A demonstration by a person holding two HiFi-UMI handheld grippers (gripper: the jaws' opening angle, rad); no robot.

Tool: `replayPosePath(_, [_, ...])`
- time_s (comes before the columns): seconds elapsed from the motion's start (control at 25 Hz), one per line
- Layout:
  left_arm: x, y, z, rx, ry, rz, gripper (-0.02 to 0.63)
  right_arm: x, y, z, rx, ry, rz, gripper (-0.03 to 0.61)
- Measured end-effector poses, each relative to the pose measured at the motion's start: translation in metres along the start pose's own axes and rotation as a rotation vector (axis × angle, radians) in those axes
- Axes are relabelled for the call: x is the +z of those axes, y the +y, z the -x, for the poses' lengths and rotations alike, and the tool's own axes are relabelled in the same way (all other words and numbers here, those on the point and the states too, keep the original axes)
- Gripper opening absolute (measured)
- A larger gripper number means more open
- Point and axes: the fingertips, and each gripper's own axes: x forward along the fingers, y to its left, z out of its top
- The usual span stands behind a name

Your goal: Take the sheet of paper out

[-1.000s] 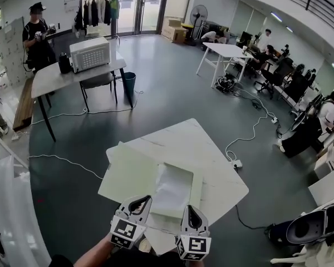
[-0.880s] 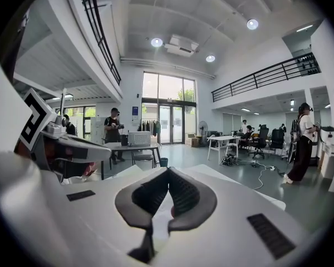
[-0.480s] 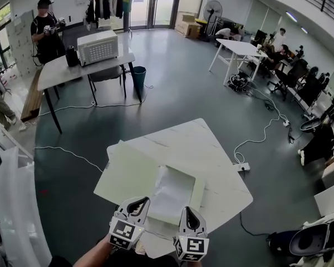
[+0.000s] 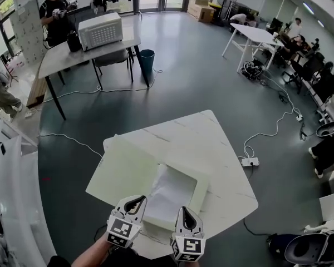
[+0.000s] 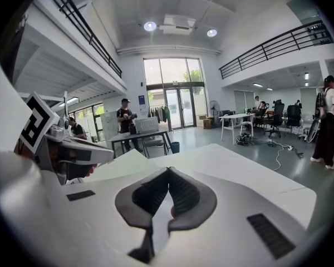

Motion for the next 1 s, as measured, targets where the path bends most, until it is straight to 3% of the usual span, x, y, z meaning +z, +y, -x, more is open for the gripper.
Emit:
replayPosePath(0.56, [-0.054,0.017,-0.096,-0.014,0.178,0.054,0.025,-0.043,-0.043,-0.068,0.021,0.117,-0.036,0.017])
replayPosePath(0.84, [-0.095,0.020,-0.127,-0.044,0.332,0.114,0.029,-0.041,-0.055,-0.076,0.028,0.123,-0.044,0.017])
replayPosePath(0.88, [-0.099,0.019,-0.131,-0.054,0.351,0.131,0.051,-0.040,-0.057,-0.076,0.028,0.122,-0.044,0.018])
replayPosePath(0.96, [-0.107,0.017,-0.138,-0.078,0.391,0.168,0.153,-0.039,-0.061,-0.077,0.027,0.123,-0.044,0.018])
replayPosePath(1.0, [-0.110,0.016,-0.140,-0.083,0.410,0.181,0.166,-0.038,-0.063,-0.077,0.025,0.124,-0.045,0.017])
